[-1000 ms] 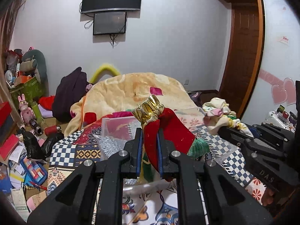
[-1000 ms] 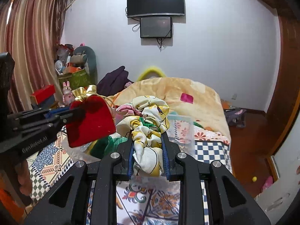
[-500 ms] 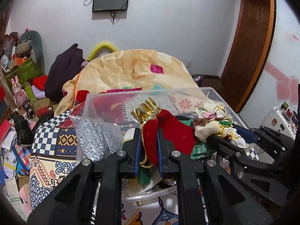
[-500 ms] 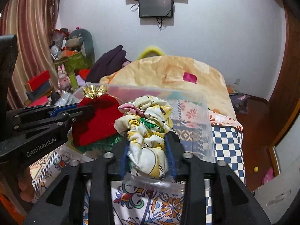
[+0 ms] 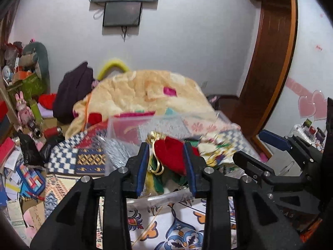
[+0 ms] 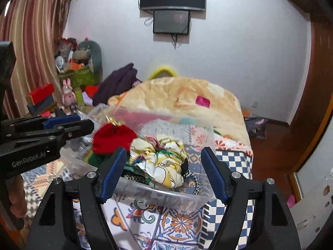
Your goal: Organize soft objects
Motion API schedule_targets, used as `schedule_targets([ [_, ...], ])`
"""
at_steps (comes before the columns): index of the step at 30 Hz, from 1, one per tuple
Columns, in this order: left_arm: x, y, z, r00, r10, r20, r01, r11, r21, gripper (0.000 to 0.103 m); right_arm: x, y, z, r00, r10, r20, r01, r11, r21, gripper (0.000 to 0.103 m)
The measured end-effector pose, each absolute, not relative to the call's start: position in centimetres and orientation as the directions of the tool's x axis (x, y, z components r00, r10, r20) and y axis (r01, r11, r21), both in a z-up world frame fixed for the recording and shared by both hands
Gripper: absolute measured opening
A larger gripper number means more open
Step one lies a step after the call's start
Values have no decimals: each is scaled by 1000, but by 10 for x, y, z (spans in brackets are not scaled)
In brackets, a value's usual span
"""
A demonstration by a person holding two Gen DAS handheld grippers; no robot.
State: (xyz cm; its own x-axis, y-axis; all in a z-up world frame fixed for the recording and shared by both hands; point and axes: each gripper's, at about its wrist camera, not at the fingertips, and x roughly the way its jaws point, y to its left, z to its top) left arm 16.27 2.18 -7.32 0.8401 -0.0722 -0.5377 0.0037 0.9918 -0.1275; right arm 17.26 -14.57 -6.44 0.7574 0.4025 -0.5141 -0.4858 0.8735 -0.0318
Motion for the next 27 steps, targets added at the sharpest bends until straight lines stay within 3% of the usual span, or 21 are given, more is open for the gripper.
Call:
schedule_targets([
  [11, 96, 15, -4, 938, -50, -342, 23, 996, -84, 34, 126, -172, 3, 815, 480, -324, -508, 862, -2, 78],
  [16, 75, 15, 11, 959, -37, -282, 13, 996, -85, 63, 112, -173, 16, 820, 498, -280, -517, 856, 8, 82],
  [20, 63, 14, 17, 969, -28, -247, 10, 997, -71, 75, 104, -176, 18, 823, 505, -261, -521, 854, 13, 88],
  [24, 57, 11, 16, 971, -8, -241, -4, 999, -46, 85, 101, -176, 15, 831, 502, -240, -514, 857, 12, 103],
  [27, 52, 9, 14, 971, -2, -240, -7, 999, -39, 91, 100, -178, 13, 832, 504, -232, -514, 858, 19, 103],
])
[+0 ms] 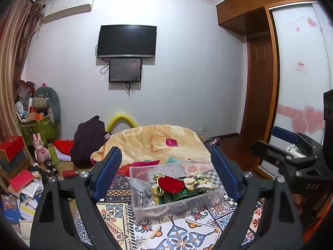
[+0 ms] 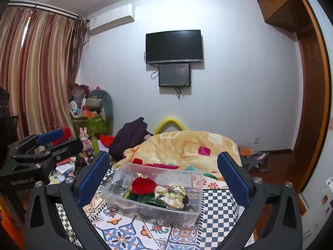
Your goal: Organize soft objects
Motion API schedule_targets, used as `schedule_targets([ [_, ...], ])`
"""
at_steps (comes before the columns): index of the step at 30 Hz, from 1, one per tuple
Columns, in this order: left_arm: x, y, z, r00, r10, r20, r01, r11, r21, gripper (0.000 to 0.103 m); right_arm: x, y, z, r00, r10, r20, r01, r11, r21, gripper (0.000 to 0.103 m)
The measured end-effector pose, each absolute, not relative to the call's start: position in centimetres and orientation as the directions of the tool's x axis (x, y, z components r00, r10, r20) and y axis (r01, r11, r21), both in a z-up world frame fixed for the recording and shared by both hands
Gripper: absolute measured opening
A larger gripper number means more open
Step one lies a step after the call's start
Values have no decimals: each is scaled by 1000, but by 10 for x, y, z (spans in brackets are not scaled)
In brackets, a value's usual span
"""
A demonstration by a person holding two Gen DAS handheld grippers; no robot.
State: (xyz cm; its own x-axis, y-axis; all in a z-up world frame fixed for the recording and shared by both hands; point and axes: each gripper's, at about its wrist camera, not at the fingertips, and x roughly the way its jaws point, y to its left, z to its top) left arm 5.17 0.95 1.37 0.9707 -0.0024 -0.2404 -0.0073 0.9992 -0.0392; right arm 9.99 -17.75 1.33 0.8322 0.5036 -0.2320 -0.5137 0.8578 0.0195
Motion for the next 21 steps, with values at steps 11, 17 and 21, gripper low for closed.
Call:
schedule_targets([
  [11, 49, 7, 9, 969, 0, -245, -9, 999, -33, 99, 98, -182, 8, 828, 505, -242, -513, 858, 34, 103],
  [17, 49, 5, 8, 969, -6, -248, -4, 999, -37, 99, 97, -183, 8, 829, 504, -242, -512, 858, 34, 103],
  [21, 50, 5, 8, 968, -8, -249, -2, 999, -37, 100, 97, -184, 8, 829, 504, -242, -512, 858, 34, 103],
])
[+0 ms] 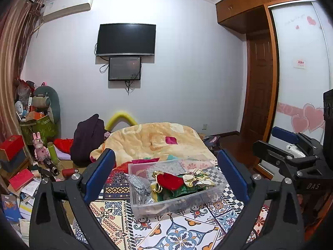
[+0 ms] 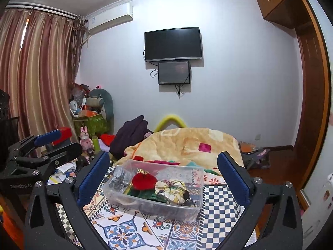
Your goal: Organize soft objects
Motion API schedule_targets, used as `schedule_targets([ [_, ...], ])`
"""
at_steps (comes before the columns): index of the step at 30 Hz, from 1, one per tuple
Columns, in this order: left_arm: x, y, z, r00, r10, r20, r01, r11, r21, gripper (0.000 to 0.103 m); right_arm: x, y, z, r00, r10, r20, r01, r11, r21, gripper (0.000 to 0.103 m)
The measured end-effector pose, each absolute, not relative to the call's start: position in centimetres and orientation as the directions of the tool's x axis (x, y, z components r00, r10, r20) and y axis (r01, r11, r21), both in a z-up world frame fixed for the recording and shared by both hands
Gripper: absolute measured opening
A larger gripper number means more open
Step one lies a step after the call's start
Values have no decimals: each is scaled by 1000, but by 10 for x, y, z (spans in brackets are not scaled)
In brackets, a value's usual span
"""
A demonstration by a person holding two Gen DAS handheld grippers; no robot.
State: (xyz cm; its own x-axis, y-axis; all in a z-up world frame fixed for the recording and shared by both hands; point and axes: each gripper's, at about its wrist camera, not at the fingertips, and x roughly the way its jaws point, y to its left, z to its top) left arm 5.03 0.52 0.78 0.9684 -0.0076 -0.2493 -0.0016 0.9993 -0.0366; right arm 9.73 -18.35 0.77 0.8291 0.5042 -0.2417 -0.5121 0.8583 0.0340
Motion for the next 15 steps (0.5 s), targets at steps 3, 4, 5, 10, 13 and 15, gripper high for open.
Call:
schedule_targets([
  [3, 50, 5, 8, 968, -10, -249, 0, 999, -38, 101, 98, -184, 8, 829, 505, -242, -513, 858, 33, 103],
  [4, 50, 5, 8, 969, -10, -248, 1, 999, -38, 101, 98, -184, 8, 829, 504, -242, -512, 858, 32, 103],
  [5, 50, 5, 8, 969, -10, -247, 1, 999, -39, 101, 97, -184, 8, 830, 503, -242, -512, 859, 31, 103],
  [10, 49, 4, 8, 968, -19, -250, 9, 999, -40, 102, 95, -186, 7, 832, 500, -240, -509, 860, 27, 103],
  [13, 48, 4, 8, 968, -23, -249, 15, 999, -37, 102, 95, -187, 7, 832, 500, -239, -509, 860, 26, 103],
  [15, 48, 2, 9, 969, -19, -246, 12, 999, -31, 102, 95, -187, 8, 832, 501, -239, -510, 860, 27, 103],
])
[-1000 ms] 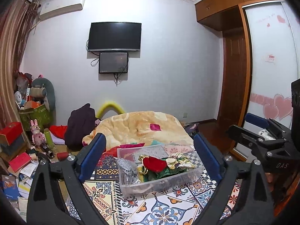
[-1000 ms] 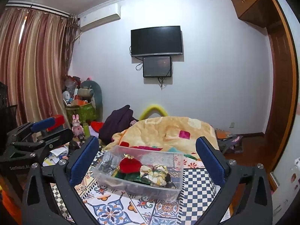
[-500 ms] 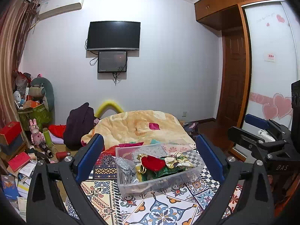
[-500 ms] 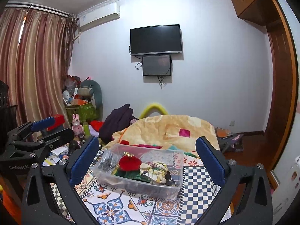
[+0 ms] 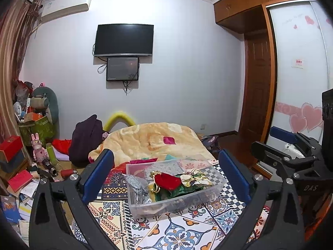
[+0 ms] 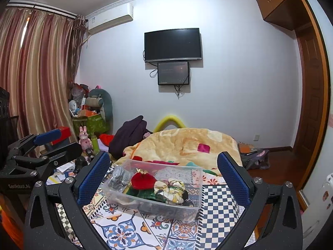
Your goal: Organize soft objects
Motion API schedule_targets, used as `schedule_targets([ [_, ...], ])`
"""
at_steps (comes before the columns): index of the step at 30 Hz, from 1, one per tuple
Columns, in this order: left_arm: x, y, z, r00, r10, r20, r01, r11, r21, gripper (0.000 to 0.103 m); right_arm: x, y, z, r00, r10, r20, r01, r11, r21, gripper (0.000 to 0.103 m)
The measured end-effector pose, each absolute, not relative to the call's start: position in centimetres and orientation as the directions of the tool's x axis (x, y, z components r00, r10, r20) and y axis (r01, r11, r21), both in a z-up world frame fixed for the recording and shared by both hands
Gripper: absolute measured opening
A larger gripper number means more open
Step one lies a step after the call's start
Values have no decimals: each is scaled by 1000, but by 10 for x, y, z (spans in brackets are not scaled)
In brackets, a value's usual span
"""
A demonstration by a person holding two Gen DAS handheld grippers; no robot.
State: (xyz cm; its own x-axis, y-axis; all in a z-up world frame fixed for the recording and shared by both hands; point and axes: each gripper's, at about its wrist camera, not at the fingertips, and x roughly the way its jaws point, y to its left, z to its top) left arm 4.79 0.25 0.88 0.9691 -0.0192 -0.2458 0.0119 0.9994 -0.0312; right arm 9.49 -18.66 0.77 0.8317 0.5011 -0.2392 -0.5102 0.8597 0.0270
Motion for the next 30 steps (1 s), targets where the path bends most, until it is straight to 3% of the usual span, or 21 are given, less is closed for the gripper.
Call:
schedule_targets([
  [30, 49, 5, 9, 968, -32, -247, 20, 998, -51, 103, 95, -187, 8, 842, 486, -233, -496, 868, 19, 103],
])
